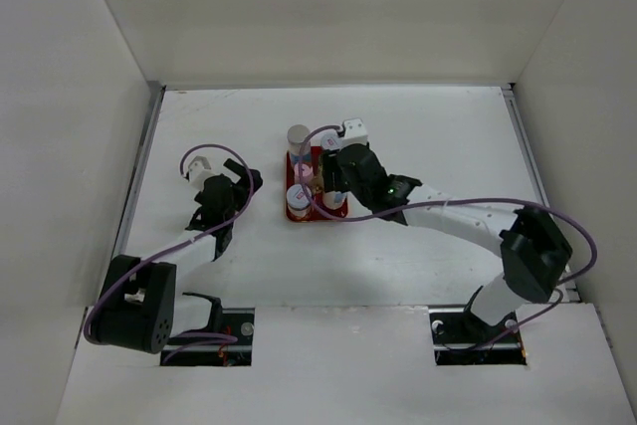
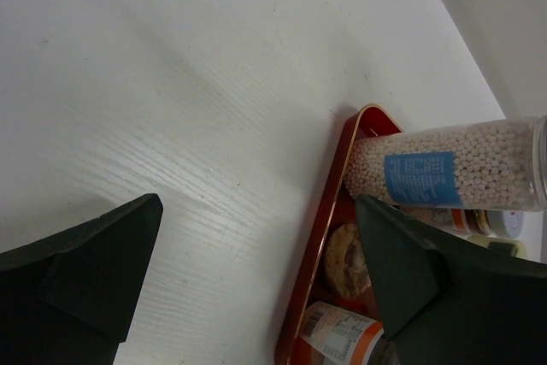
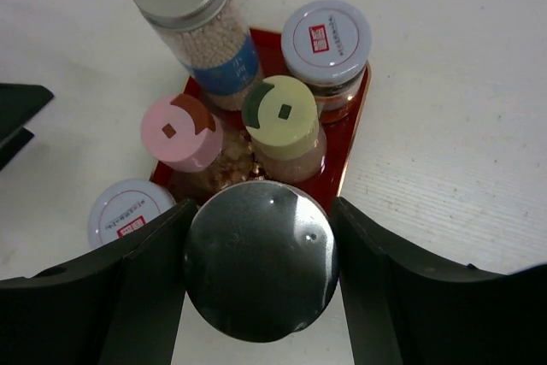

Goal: Organize the condiment bottles

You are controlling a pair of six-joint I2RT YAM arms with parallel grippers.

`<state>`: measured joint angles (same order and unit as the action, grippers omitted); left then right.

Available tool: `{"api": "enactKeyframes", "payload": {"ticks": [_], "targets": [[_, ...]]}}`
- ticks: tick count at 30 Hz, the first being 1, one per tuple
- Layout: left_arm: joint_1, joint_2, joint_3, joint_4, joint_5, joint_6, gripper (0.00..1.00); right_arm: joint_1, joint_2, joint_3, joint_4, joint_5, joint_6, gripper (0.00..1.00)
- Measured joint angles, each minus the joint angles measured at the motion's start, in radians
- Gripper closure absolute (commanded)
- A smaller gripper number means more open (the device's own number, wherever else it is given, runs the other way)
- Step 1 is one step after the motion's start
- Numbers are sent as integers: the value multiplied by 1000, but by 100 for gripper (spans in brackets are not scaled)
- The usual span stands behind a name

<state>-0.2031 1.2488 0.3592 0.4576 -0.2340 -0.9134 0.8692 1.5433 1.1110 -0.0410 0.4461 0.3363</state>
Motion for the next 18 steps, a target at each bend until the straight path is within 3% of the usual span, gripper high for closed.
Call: {"api": "enactKeyframes", "payload": {"ticks": [4,7,10,14,18], "targets": [[0,-7,0,-1,0,0,0,10,84,9,3,2,2,44],[0,2,0,-1,3,0,0,26,98,16,21,19,-3,19],[0,18,0,-6,8,0,0,50,94,16,35,26,0,5],[0,19,0,-13,11,0,0,64,24,-10,34,34,-4,0],[-2,24,1,-12,12,0,0,39,-178,-100,68,51,-3,0]]}}
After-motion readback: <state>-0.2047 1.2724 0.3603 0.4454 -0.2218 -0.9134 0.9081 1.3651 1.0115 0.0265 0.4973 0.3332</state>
